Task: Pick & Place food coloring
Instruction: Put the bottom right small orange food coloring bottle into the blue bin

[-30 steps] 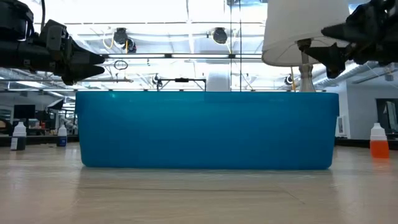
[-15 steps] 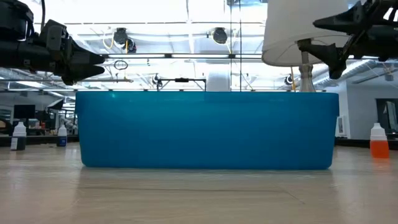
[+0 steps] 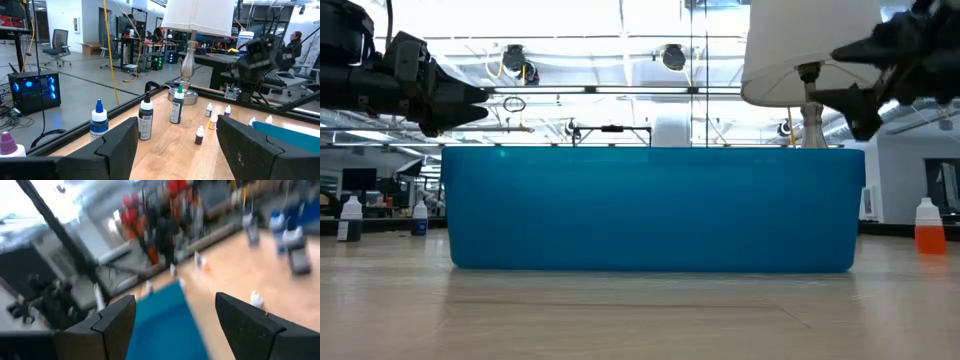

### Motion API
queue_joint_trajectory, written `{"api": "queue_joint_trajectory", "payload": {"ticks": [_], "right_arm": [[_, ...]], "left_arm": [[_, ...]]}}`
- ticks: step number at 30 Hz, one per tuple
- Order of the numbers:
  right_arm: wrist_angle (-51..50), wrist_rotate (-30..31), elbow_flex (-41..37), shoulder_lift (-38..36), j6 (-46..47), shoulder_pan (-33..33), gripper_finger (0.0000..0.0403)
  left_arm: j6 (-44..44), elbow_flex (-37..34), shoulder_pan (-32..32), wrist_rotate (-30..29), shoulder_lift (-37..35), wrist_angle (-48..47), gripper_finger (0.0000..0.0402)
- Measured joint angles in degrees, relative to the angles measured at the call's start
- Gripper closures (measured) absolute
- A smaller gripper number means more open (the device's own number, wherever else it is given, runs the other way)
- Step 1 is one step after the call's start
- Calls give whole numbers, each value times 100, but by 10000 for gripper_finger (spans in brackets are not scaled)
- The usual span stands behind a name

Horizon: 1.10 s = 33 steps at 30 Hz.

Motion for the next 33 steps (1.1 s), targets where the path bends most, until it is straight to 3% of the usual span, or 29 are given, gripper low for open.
{"api": "queue_joint_trajectory", "payload": {"ticks": [3, 14, 18, 24, 33], "right_arm": [[-939, 129, 895, 683, 578, 149, 156], [-5445, -244, 4890, 4886, 2479, 780, 187], [-6989, -323, 5982, 6107, 2972, 1039, 194], [-8569, -325, 6228, 7337, 3366, 1441, 199], [-7415, -319, 5542, 7860, 3366, 1778, 199]], "left_arm": [[-1, 0, 0, 0, 0, 0, 133], [-1, 0, 0, 0, -1, -9, 133], [0, 0, 0, 0, -2, -9, 133], [-1, 0, 0, 0, -1, -4, 133], [1, 0, 0, 0, -2, -4, 133]]}}
